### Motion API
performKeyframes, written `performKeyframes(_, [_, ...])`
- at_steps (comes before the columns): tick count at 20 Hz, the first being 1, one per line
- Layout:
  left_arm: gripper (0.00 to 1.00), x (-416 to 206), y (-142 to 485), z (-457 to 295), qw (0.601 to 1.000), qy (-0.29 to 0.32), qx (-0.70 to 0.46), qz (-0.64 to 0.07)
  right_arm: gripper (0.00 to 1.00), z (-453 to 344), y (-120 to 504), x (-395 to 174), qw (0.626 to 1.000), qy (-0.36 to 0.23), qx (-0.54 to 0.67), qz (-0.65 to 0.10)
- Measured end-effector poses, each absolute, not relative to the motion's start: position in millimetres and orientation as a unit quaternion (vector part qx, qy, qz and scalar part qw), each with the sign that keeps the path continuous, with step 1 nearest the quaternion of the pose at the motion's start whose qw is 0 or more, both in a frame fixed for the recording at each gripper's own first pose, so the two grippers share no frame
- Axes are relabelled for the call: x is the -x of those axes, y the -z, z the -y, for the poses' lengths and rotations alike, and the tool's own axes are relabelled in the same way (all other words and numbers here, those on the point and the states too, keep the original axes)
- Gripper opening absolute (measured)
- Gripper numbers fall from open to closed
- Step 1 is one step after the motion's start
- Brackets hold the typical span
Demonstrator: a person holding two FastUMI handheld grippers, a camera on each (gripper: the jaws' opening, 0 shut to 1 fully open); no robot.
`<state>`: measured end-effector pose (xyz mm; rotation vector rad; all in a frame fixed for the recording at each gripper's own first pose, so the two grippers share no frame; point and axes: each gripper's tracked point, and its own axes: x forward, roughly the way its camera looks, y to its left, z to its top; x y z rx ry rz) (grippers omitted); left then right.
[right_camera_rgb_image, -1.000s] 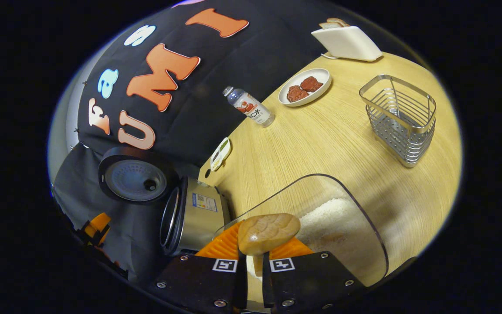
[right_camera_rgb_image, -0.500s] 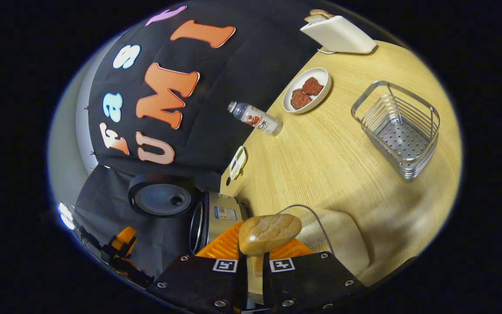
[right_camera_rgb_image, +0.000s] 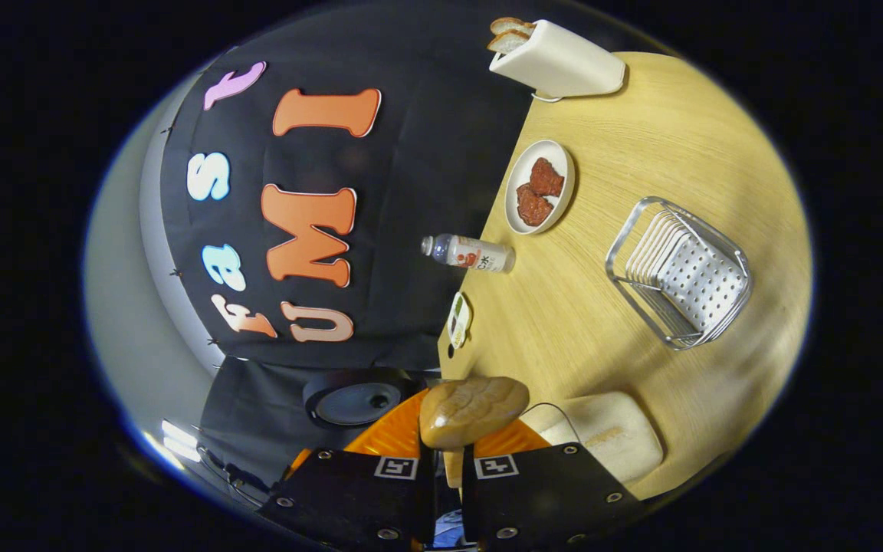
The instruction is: Close the left gripper, press the button to open the rice cooker; take a wooden spoon from the chopstick holder with the right hand, scoop a spoonful of rice and pour it into the rice cooker, then put the wooden spoon back into the chopstick holder.
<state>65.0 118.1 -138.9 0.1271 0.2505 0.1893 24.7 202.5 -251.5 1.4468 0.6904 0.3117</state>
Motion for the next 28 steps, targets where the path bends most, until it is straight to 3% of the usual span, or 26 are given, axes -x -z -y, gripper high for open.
performKeyframes(3, [0.80,-60,122,-117,0.989,-0.092,-0.052,-0.102,0.13,-202,226,-38,0.670,-0.159,-0.662,-0.296])
performKeyframes(4, [0.87,-58,117,-117,0.990,-0.089,-0.051,-0.095,0.13,-204,220,-42,0.667,-0.165,-0.665,-0.293])
performKeyframes(7, [0.81,-52,99,-122,0.992,-0.091,-0.059,-0.071,0.13,-210,200,-52,0.655,-0.179,-0.676,-0.288])
performKeyframes(10, [0.94,-47,89,-127,0.991,-0.097,-0.072,-0.057,0.13,-222,186,-67,0.644,-0.189,-0.684,-0.285])
performKeyframes(12, [0.92,-43,89,-134,0.990,-0.102,-0.075,-0.056,0.13,-234,178,-74,0.638,-0.198,-0.688,-0.284])
performKeyframes(13, [1.00,-42,90,-137,0.990,-0.105,-0.074,-0.059,0.13,-241,174,-78,0.634,-0.201,-0.690,-0.286])
performKeyframes(14, [0.84,-41,92,-142,0.990,-0.108,-0.073,-0.060,0.13,-250,172,-82,0.632,-0.204,-0.690,-0.288])
performKeyframes(28, [0.93,-25,118,-224,0.982,-0.150,-0.078,-0.085,0.12,-384,150,-128,0.630,-0.237,-0.661,-0.332])
